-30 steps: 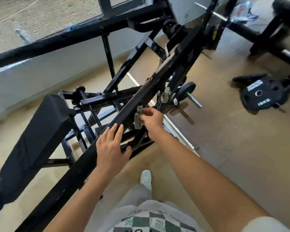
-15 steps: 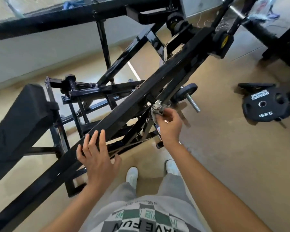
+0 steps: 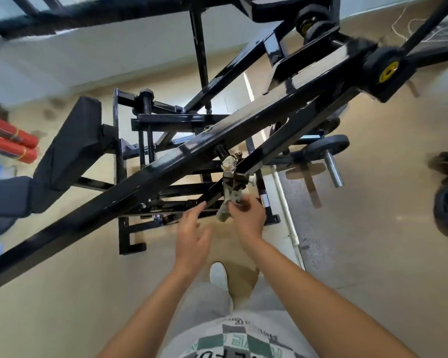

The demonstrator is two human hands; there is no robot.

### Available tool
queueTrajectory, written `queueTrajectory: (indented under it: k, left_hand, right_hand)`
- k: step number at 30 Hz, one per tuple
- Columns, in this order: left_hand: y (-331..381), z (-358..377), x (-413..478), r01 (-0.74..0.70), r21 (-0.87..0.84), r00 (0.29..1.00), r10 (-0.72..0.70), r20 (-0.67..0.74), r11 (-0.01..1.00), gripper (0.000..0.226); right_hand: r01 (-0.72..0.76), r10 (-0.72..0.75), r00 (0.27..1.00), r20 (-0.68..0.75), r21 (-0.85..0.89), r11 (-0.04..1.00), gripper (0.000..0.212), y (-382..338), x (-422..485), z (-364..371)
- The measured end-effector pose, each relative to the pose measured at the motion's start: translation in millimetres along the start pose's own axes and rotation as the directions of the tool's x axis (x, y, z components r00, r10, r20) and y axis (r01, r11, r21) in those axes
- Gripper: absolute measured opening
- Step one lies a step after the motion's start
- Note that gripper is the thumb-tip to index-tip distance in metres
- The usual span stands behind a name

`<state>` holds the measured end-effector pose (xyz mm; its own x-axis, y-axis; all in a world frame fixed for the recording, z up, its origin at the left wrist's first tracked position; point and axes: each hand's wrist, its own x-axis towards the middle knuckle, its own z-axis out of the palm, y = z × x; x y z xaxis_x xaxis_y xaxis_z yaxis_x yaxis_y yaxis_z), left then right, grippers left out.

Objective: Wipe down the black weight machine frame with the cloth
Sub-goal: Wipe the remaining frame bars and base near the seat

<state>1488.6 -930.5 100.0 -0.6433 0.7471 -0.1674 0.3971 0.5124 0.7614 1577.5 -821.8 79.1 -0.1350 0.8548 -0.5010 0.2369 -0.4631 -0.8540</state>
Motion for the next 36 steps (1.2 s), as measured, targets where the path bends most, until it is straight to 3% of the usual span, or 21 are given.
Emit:
queueTrajectory:
  k: [2, 5, 8, 16, 21, 23, 25, 29, 33, 36]
  left_hand:
    - [11.6, 8.3, 6.9, 0.09, -0.162, 0.994, -0.079, 0.077, 0.983, 0.049]
    - [22.0, 15.2, 21.3, 0.057, -0.205, 0.984, -0.021, 0.176, 0.977, 0.043]
    - [35.3, 18.8, 30.7, 0.018, -0.237, 0.986, 0.022, 0.165, 0.971, 0.022]
    - [64.4, 47.7, 30.0, -0.17, -0.217, 0.985, 0.161, -0.059, 0.961, 0.009]
    - [104.2, 86.6, 40.0, -0.178, -0.167, 0.975, 0.15, -0.165, 0.97, 0.003]
    - [125.7, 110.5, 53.5, -0.072, -0.26, 0.988, 0.034, -0.148, 0.963, 0.006]
    - [151.6, 135.0, 69.6, 0.092, -0.446, 0.982, -0.156, -0.109, 0.89, 0.009]
    - [184.7, 189.9, 111.4, 0.217, -0.632, 0.931, -0.353, -0.096, 0.744, 0.01]
    - [200.5, 224.7, 147.9, 0.168, -0.704, 0.913, -0.378, -0.153, 0.69, 0.007]
    - [208.7, 238.7, 164.6, 0.037, -0.694, 0.954, -0.232, -0.188, 0.719, 0.005]
  right_hand:
    - [-0.004, 0.005, 0.997, 0.075, -0.005, 1.0, 0.012, 2.7, -2.8, -10.6]
    - [0.005, -0.013, 0.981, 0.196, 0.043, 0.999, 0.021, 1.2, -12.0, -25.2]
    - [0.021, -0.047, 0.981, 0.188, 0.138, 0.99, 0.024, -5.9, -18.2, -46.2]
    - [0.154, -0.139, 0.984, -0.112, 0.139, 0.978, 0.011, -28.9, -3.9, -89.5]
    - [0.136, -0.069, 0.972, -0.224, 0.299, 0.944, 0.005, -51.2, 41.8, -138.0]
    - [0.103, -0.02, 0.973, -0.23, 0.356, 0.929, 0.004, -57.1, 75.5, -161.7]
    - [0.045, 0.054, 0.975, -0.214, 0.431, 0.901, 0.006, -63.9, 111.9, -180.8]
    - [0.035, 0.073, 0.972, -0.222, 0.449, 0.893, 0.004, -78.8, 170.3, -198.7]
    - [0.131, -0.027, 0.971, -0.237, 0.433, 0.892, 0.009, -91.9, 209.0, -194.9]
    - [0.188, -0.082, 0.961, -0.263, 0.409, 0.893, 0.012, -100.3, 234.3, -186.8]
